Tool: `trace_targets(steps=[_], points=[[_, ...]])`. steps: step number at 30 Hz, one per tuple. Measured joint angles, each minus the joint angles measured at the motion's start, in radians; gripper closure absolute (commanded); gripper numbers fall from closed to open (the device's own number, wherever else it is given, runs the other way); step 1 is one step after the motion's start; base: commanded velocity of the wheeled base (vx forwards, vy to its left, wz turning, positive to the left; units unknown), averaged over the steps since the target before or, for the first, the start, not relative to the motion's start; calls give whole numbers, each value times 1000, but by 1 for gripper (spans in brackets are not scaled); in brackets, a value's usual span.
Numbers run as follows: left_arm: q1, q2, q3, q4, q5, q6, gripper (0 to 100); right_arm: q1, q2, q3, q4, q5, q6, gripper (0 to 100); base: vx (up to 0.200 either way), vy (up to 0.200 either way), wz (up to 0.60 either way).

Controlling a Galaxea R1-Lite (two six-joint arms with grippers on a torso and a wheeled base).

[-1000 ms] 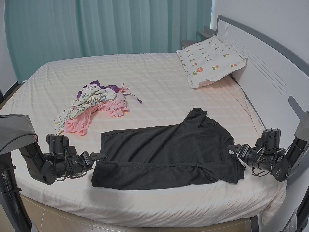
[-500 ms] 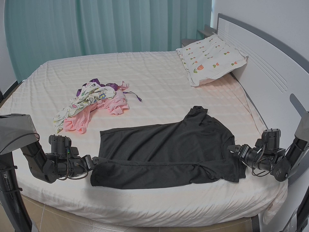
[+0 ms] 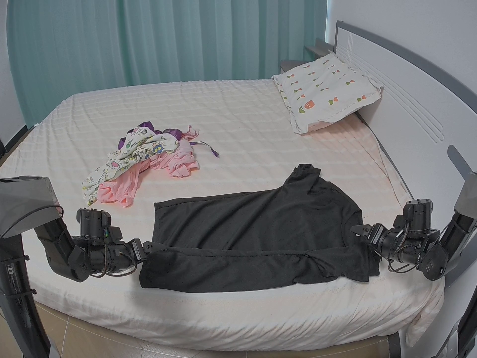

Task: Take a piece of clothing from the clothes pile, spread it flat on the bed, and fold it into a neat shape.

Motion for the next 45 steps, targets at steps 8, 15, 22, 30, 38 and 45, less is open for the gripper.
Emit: trace_targets(steps=[8, 15, 22, 30, 38, 45], points=[[-1, 35, -36, 1, 6, -9, 100, -3, 18, -2, -4, 0, 0, 0, 0, 0, 0], [0, 52, -47, -54, 8, -137, 100, -10, 24, -7, -6, -1, -18, 0, 0, 0, 0], [3, 43, 10, -219, 12, -217, 100, -20, 37, -27, -18, -1, -81, 0, 0, 0, 0], [2, 16, 103, -340, 13, -270, 100, -57, 62, -99, -22, 115, -156, 0, 0, 0, 0], [2, 13, 142, -402, 12, -292, 100, -106, 117, -89, -29, 173, -274, 0, 0, 0, 0], [2, 13, 153, -406, 12, -314, 100, -107, 171, -76, -86, 189, -289, 0, 0, 0, 0]])
